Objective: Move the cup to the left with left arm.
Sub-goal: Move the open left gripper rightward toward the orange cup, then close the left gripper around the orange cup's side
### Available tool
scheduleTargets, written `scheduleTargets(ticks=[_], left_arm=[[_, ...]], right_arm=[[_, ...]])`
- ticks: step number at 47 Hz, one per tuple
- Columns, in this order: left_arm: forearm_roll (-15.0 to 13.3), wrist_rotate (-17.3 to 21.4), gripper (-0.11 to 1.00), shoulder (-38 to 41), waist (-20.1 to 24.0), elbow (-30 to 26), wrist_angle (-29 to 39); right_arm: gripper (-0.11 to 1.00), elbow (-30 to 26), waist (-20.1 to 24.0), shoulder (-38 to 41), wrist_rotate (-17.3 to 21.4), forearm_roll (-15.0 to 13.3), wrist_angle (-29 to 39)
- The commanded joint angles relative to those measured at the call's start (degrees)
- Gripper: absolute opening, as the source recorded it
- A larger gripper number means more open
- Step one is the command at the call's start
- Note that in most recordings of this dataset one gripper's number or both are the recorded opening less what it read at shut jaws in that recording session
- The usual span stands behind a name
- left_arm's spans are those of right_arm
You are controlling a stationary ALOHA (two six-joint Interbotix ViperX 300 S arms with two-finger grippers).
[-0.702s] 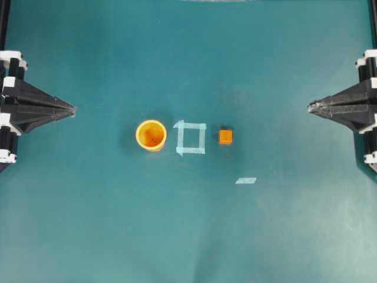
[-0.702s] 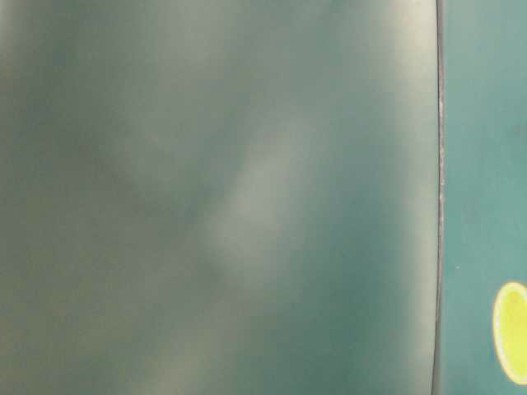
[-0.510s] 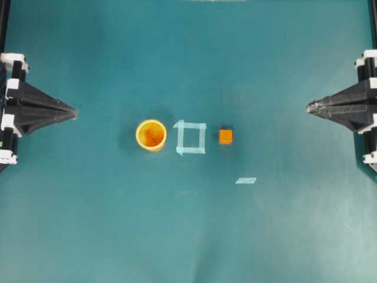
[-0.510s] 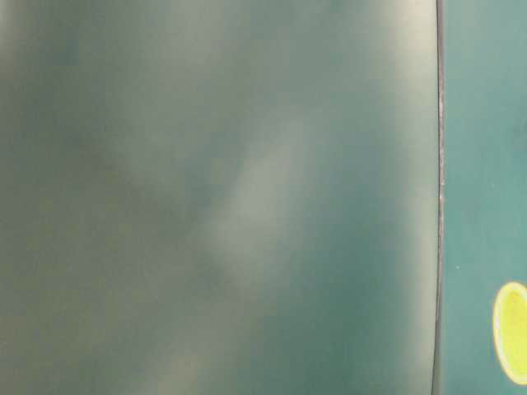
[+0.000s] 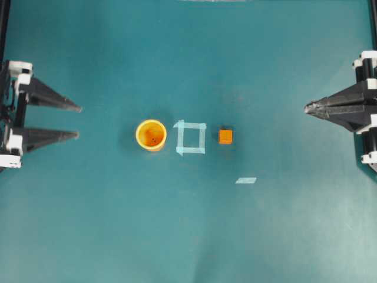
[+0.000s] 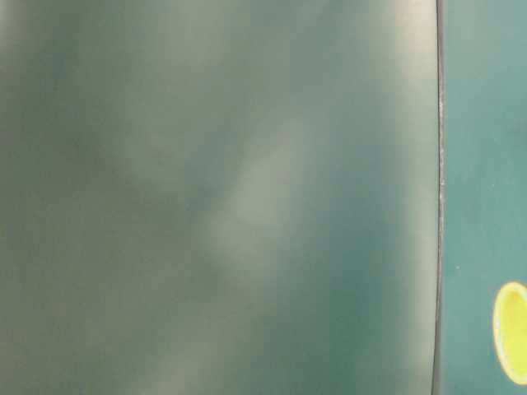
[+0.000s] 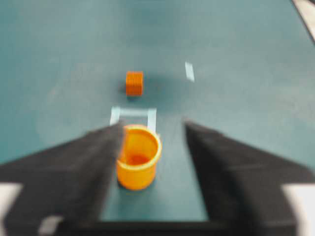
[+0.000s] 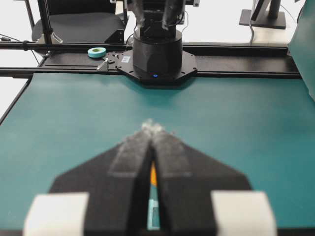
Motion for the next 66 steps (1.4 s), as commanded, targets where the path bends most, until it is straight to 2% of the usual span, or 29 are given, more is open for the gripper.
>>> scheduleTargets(ticks=[1, 4, 6, 12, 18, 35, 49, 66], left_arm=[[0.09, -0.09, 0.67, 1.76, 0.0, -0.44, 0.0], [0.09, 0.18, 0.76, 3.34, 0.0, -0.26, -0.18], [0.09, 0.62, 0.78, 4.48, 0.0, -0.18, -0.26], [0.35, 1.58, 0.77, 8.96, 0.53, 0.0, -0.35], [0.53, 2.9, 0.8, 14.85, 1.23, 0.18, -1.23], [0.53, 3.69, 0.84, 31.99, 2.29, -0.26, -15.64], [0.44, 3.43, 0.84, 43.51, 2.46, -2.11, -23.29], [0.44, 3.43, 0.85, 52.65, 4.04, -8.26, -24.7]], right_arm=[[0.0, -1.58, 0.0, 0.35, 0.18, 0.0, -0.53], [0.0, -1.76, 0.0, 0.35, 0.18, 0.0, -0.53], [0.0, -1.76, 0.0, 0.35, 0.18, 0.09, -0.53], [0.0, -1.93, 0.0, 0.35, 0.26, 0.18, -0.44], [0.0, -1.85, 0.0, 0.35, 0.35, 0.18, -0.44], [0.0, -2.02, 0.0, 0.26, 0.26, 0.18, -0.44], [0.0, -2.11, -0.09, 0.18, 0.26, 0.09, 0.0], [0.0, -2.64, -0.09, 0.0, 0.26, 0.18, 0.88]])
